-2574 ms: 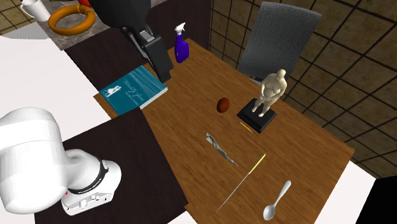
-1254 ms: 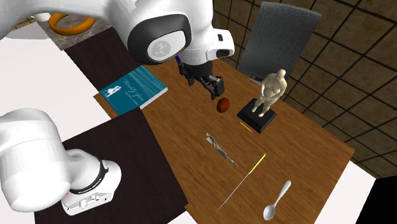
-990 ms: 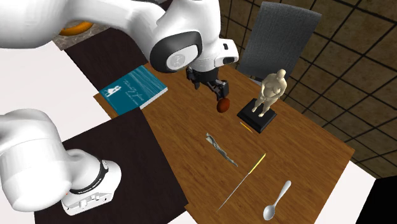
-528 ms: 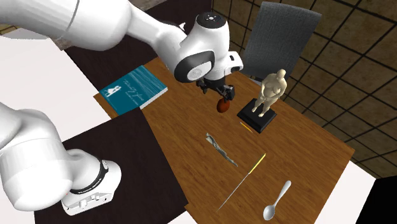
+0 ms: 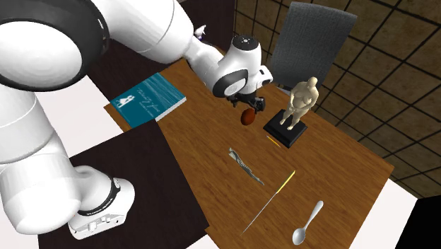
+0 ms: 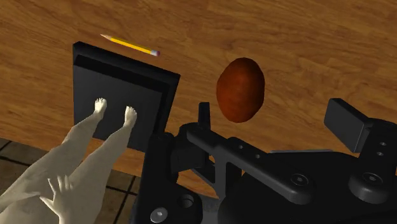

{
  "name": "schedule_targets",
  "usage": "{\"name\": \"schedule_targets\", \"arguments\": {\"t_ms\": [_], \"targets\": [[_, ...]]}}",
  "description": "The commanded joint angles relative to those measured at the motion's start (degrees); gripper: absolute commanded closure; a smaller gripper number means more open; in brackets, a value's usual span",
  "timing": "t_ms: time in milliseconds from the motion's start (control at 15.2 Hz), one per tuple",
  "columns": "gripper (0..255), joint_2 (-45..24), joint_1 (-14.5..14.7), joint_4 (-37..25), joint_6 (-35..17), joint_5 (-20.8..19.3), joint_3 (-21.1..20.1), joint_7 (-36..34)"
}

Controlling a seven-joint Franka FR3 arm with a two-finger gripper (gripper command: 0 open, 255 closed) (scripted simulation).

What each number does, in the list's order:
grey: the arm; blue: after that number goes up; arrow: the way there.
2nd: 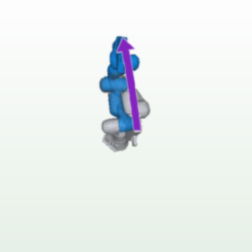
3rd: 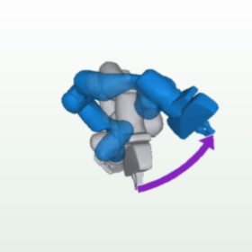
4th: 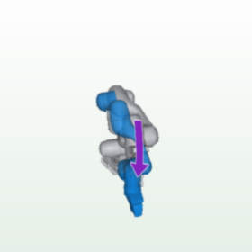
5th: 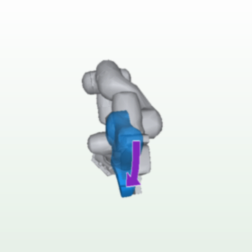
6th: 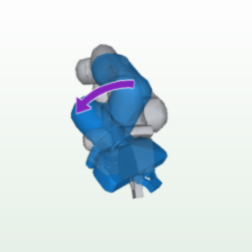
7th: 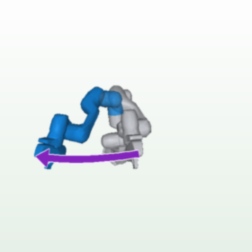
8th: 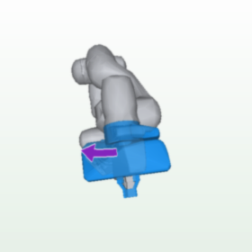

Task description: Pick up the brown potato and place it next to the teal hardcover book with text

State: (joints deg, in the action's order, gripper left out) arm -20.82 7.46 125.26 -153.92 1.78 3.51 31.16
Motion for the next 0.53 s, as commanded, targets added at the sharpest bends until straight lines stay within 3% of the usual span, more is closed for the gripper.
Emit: {"name": "schedule_targets", "arguments": {"t_ms": [0, 462], "targets": [[0, -4.3, -0.2, -2.5, -1.8, 0.1, -0.6, 1.2], [0, -17.7, 0.1, -13.7, -4.2, -0.8, -2.0, 3.4]]}}
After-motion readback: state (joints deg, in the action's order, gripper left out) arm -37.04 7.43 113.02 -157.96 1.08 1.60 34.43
